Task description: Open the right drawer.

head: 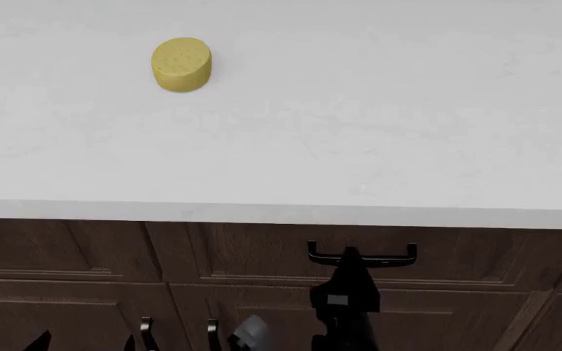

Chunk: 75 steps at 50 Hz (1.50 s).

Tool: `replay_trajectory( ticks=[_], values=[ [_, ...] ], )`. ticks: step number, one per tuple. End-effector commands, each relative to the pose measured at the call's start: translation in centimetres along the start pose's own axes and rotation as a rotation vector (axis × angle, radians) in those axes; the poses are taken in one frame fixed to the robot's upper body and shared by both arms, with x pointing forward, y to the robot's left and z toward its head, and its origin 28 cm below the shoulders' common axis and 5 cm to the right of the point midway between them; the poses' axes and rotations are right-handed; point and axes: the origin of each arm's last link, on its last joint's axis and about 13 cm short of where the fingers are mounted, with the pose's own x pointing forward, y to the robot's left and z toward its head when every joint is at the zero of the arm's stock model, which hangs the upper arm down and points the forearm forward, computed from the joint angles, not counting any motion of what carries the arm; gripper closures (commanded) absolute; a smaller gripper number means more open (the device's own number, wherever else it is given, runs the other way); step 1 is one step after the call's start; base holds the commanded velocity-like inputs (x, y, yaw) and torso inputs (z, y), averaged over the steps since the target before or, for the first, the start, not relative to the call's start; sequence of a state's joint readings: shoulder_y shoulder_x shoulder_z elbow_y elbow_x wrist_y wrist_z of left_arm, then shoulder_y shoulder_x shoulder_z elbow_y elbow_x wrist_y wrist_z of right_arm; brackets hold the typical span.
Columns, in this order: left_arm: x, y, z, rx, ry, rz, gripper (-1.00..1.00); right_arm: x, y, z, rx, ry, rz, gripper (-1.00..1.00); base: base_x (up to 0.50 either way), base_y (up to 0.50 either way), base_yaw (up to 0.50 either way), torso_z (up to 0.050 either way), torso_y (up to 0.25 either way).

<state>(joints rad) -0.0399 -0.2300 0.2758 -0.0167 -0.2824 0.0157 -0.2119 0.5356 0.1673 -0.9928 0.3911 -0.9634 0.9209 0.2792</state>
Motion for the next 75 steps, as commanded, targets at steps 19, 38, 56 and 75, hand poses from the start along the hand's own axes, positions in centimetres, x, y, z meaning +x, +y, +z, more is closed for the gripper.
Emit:
replay_trajectory(
  ticks=[19,38,56,75],
  values=[
    [0.1,0.0,-0.2,0.015,0.003,-0.007,-1.00,1.5,1.6,0.6,0.001,-0.010,0.030,-1.00,0.00,0.00,0.00,0.000,0.000],
    [-0.1,-0.2,0.1,0.017,0.002,-0.011,-1.00,2.3,3.0,0.3,-0.008,0.020,0.059,-1.00,0.00,0.00,0.00,0.000,0.000],
    [-0.1,-0.1,0.0,0.019,0.002,-0.014,-1.00,4.2,3.6,0.1,-0.014,0.027,0.072,-1.00,0.00,0.00,0.00,0.000,0.000],
    [-0.1,-0.1,-0.1,0.015,0.003,-0.013,-1.00,4.3,2.9,-0.2,0.066,0.091,0.001,1.00,0.00,0.00,0.00,0.000,0.000]
  ],
)
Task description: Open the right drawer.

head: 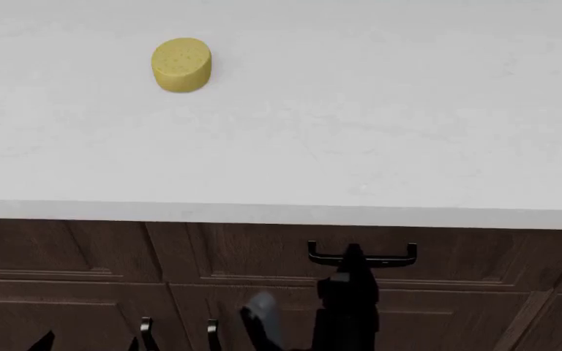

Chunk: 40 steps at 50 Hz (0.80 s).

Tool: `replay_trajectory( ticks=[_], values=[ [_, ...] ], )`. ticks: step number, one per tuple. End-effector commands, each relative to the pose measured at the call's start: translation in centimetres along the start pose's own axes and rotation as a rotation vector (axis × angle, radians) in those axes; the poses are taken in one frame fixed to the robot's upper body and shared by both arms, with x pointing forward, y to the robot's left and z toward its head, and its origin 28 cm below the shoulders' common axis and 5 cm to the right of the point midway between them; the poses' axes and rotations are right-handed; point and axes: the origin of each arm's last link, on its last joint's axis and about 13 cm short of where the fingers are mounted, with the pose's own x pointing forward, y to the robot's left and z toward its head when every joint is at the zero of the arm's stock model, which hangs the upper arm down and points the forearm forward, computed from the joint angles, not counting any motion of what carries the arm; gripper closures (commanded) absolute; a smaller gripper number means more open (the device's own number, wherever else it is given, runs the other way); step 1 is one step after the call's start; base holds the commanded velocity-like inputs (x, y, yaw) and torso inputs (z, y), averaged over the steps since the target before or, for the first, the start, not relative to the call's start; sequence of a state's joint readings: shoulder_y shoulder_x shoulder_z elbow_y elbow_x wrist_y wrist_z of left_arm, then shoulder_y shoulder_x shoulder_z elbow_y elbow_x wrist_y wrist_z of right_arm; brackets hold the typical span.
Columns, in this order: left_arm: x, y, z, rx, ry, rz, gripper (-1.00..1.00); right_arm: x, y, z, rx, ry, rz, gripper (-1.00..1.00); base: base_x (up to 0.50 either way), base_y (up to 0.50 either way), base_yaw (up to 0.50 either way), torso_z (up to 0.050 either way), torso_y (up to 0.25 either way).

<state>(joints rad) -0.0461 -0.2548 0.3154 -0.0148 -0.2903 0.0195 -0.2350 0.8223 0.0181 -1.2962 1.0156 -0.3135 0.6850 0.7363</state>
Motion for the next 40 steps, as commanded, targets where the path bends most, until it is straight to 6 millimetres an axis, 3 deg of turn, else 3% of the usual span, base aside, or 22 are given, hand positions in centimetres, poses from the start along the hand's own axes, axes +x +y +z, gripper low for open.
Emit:
replay_trajectory(
  ticks=[1,12,38,40],
  values=[
    [0.0,0.0,0.0,-0.004,0.000,0.000,-1.00,-0.1,-0.2,-0.7,0.059,0.072,0.027,1.00,0.00,0.00,0.00,0.000,0.000],
    [0.0,0.0,0.0,-0.006,-0.001,0.001,-1.00,-1.5,-2.9,-0.2,0.039,-0.013,-0.042,1.00,0.00,0.00,0.00,0.000,0.000],
    [0.0,-0.1,0.1,-0.004,0.006,-0.002,-1.00,-7.1,-4.6,-1.6,0.003,0.017,-0.081,1.00,0.00,0.00,0.00,0.000,0.002],
    [0.1,0.0,0.0,-0.008,0.007,-0.001,-1.00,-7.2,-3.8,-1.8,-0.051,0.001,-0.084,1.00,0.00,0.00,0.00,0.000,0.000]
  ],
)
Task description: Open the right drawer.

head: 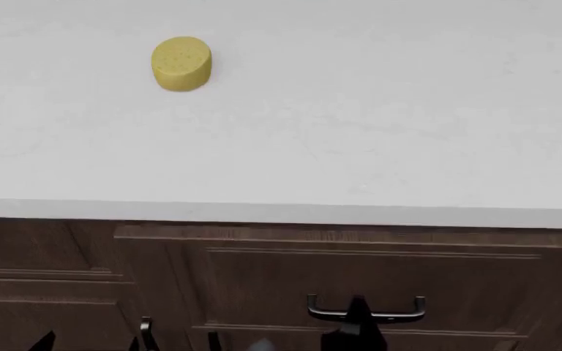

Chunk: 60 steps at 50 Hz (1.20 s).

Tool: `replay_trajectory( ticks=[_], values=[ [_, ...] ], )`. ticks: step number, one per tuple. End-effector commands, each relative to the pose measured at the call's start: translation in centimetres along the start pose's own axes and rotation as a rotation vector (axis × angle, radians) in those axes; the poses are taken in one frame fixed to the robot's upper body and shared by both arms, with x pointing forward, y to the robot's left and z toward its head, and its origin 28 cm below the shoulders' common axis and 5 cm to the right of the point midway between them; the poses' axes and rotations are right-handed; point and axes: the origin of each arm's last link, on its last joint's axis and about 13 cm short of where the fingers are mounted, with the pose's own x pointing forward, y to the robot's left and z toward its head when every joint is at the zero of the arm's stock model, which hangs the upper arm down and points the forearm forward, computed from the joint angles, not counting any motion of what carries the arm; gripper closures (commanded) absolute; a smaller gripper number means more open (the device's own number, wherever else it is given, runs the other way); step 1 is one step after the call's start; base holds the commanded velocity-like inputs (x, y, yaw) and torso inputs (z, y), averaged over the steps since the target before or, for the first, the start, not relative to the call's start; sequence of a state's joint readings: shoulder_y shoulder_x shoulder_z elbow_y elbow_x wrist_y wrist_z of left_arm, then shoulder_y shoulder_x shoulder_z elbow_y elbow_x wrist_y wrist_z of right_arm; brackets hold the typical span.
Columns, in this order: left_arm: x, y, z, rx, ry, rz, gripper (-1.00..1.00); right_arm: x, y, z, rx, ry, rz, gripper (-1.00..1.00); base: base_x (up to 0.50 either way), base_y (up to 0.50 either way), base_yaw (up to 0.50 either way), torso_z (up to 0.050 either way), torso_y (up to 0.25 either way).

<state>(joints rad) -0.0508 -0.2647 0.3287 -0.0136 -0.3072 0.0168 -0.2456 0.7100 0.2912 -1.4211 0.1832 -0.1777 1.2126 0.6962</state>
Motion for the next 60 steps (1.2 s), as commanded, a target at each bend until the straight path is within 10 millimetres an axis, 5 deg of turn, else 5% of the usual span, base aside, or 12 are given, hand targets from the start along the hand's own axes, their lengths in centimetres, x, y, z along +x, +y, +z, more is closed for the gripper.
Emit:
replay_trajectory(
  ticks=[1,17,60],
  values=[
    [0.1,0.1,-0.1,-0.007,0.001,0.004,-1.00,-1.0,-1.3,-0.8,-0.076,0.006,-0.199,1.00,0.00,0.00,0.00,0.000,0.011],
    [0.0,0.1,-0.1,-0.009,-0.005,0.006,-1.00,-2.6,-2.2,-0.3,-0.106,-0.018,-0.212,1.00,0.00,0.00,0.00,0.002,0.003],
    [0.0,0.1,0.0,-0.006,-0.005,0.006,-1.00,-2.3,-2.8,-0.6,-0.088,0.001,-0.233,1.00,-0.14,0.00,0.00,0.001,0.003]
  ],
)
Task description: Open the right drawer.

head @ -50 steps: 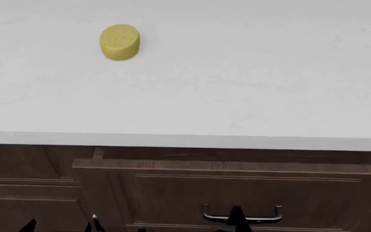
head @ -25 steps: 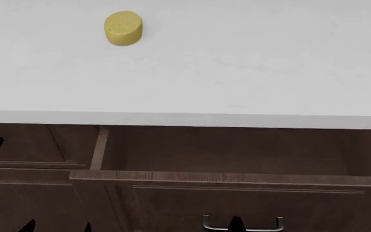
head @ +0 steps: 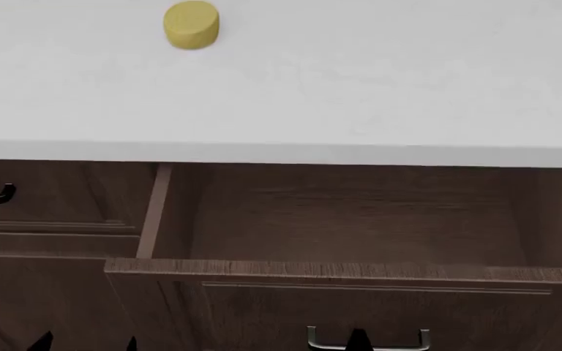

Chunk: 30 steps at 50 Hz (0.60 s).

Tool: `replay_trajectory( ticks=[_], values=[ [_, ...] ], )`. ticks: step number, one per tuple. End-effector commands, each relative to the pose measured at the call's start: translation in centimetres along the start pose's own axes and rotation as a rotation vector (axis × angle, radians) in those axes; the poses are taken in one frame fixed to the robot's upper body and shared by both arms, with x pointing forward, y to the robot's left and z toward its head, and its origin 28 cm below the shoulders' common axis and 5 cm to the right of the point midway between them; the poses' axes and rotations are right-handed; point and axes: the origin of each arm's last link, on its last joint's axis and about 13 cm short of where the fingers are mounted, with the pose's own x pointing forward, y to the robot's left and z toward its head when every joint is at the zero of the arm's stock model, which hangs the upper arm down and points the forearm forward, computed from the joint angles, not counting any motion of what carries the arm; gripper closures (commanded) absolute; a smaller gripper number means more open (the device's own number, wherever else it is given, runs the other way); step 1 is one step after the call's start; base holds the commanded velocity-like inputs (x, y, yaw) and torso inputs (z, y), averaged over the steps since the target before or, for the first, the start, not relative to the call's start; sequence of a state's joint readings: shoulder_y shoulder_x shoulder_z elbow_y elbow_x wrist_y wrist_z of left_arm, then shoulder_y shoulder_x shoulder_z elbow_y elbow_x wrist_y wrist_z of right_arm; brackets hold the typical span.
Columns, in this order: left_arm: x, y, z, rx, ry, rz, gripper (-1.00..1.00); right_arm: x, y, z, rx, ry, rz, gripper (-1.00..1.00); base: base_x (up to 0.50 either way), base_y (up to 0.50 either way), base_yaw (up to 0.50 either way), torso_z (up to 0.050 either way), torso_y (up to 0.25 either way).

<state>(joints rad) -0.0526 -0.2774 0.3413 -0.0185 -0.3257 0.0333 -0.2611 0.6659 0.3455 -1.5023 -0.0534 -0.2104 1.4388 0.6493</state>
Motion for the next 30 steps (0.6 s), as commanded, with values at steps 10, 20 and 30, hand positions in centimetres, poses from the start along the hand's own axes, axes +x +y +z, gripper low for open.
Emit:
replay_trajectory(
  ticks=[10,20,30],
  values=[
    [-0.10,-0.01,0.15,-0.003,-0.002,0.004,-1.00,1.06,-2.08,-0.29,-0.020,0.027,-0.295,1.00,-0.09,0.00,0.00,0.001,0.003],
    [-0.11,0.00,0.11,-0.004,-0.002,0.004,-1.00,1.14,-2.15,-0.23,-0.032,0.023,-0.302,1.00,-0.09,0.00,0.00,0.002,0.003],
    [0.03,0.00,-0.10,0.004,0.003,0.000,-1.00,1.25,-2.49,-0.27,-0.039,0.016,-0.304,1.00,-0.15,0.00,0.00,0.001,0.003]
  ],
)
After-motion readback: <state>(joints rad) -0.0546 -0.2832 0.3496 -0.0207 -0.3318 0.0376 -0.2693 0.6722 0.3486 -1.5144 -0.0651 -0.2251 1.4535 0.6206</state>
